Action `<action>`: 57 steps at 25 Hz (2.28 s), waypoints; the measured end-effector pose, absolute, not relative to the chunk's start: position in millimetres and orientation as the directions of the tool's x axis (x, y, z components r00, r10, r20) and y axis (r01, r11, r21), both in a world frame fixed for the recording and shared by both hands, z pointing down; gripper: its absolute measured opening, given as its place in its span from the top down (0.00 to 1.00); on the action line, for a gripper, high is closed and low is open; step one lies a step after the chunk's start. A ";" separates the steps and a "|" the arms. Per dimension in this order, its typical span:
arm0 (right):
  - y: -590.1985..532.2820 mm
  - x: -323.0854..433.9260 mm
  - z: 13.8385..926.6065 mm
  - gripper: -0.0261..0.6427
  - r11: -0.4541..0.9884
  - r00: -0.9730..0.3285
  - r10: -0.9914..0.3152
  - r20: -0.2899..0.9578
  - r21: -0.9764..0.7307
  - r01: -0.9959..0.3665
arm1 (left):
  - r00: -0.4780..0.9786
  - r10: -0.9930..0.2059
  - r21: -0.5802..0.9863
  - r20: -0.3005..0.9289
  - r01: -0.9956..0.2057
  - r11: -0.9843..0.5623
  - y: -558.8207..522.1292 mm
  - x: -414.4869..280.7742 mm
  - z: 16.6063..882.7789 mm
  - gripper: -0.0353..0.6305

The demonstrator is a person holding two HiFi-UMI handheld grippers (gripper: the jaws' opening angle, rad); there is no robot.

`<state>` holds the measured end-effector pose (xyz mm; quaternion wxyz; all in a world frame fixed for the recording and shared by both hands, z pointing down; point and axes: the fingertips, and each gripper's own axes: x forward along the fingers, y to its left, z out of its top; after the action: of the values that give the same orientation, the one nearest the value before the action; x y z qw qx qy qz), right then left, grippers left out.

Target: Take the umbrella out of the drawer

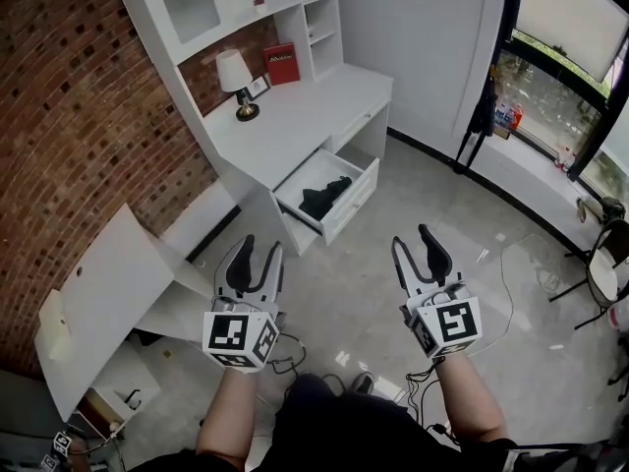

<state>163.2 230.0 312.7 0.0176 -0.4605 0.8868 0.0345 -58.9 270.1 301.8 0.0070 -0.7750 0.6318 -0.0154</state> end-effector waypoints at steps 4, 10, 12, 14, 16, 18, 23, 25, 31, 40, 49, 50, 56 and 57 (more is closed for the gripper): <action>221.9 164.3 313.8 0.69 0.578 -0.579 -0.812 -0.071 0.030 -0.815 | 0.178 -0.983 -0.034 0.035 -0.983 -0.180 265.2 -61.4 306.5 0.69; 197.4 154.0 320.8 0.69 0.572 -0.573 -0.817 -0.061 0.028 -0.820 | 0.188 -0.981 -0.036 0.040 -0.981 -0.190 237.3 -69.8 314.5 0.65; 187.3 147.9 325.1 0.69 0.568 -0.569 -0.821 -0.048 0.035 -0.822 | 0.201 -0.978 -0.032 0.046 -0.979 -0.203 222.1 -75.6 320.4 0.62; 174.1 140.5 327.2 0.69 0.557 -0.559 -0.828 -0.044 0.039 -0.829 | 0.215 -0.975 -0.019 0.051 -0.976 -0.216 203.9 -84.5 326.0 0.61; 156.4 132.3 328.6 0.69 0.544 -0.546 -0.837 -0.031 0.049 -0.838 | 0.229 -0.972 -0.005 0.054 -0.973 -0.229 181.9 -95.6 330.1 0.61; 135.6 122.0 331.0 0.69 0.529 -0.530 -0.848 -0.015 0.049 -0.847 | 0.243 -0.968 0.006 0.060 -0.970 -0.243 158.0 -108.5 334.6 0.61; 85.8 85.2 340.9 0.69 0.497 -0.497 -0.868 0.017 0.047 -0.867 | 0.260 -0.963 -0.016 0.067 -0.965 -0.262 101.0 -156.1 342.1 0.61; 68.5 71.0 344.3 0.69 0.481 -0.480 -0.877 0.024 0.048 -0.876 | 0.265 -0.962 -0.021 0.067 -0.963 -0.267 80.0 -177.1 343.3 0.61; 31.9 36.6 345.0 0.69 0.429 -0.427 -0.903 0.048 0.067 -0.901 | 0.320 -0.944 0.002 0.085 -0.947 -0.321 32.3 -217.6 354.3 0.61; 8.9 12.5 341.6 0.69 0.385 -0.382 -0.923 0.050 0.087 -0.919 | 0.373 -0.923 0.048 0.096 -0.928 -0.370 -5.9 -234.7 370.0 0.61; -31.8 24.6 350.4 0.71 0.373 -0.371 -0.928 0.032 0.068 -0.926 | 0.369 -0.922 0.026 0.120 -0.929 -0.369 -38.5 -223.4 376.3 0.61; -40.8 24.4 351.9 0.71 0.378 -0.377 -0.926 0.032 0.059 -0.924 | 0.364 -0.924 0.018 0.120 -0.931 -0.364 -45.1 -224.6 374.6 0.61; -101.8 30.8 362.8 0.71 0.409 -0.409 -0.912 0.008 0.028 -0.912 | 0.330 -0.934 -0.004 0.136 -0.943 -0.334 -94.8 -220.1 374.9 0.61; -112.6 33.7 364.7 0.71 0.415 -0.415 -0.910 0.012 0.025 -0.909 | 0.330 -0.933 0.007 0.141 -0.943 -0.333 -104.1 -216.2 376.6 0.61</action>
<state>33.7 -112.6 364.7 -0.0116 -0.5406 0.8412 0.0072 -216.2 -104.1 376.6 -0.0439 -0.8144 0.5760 -0.0558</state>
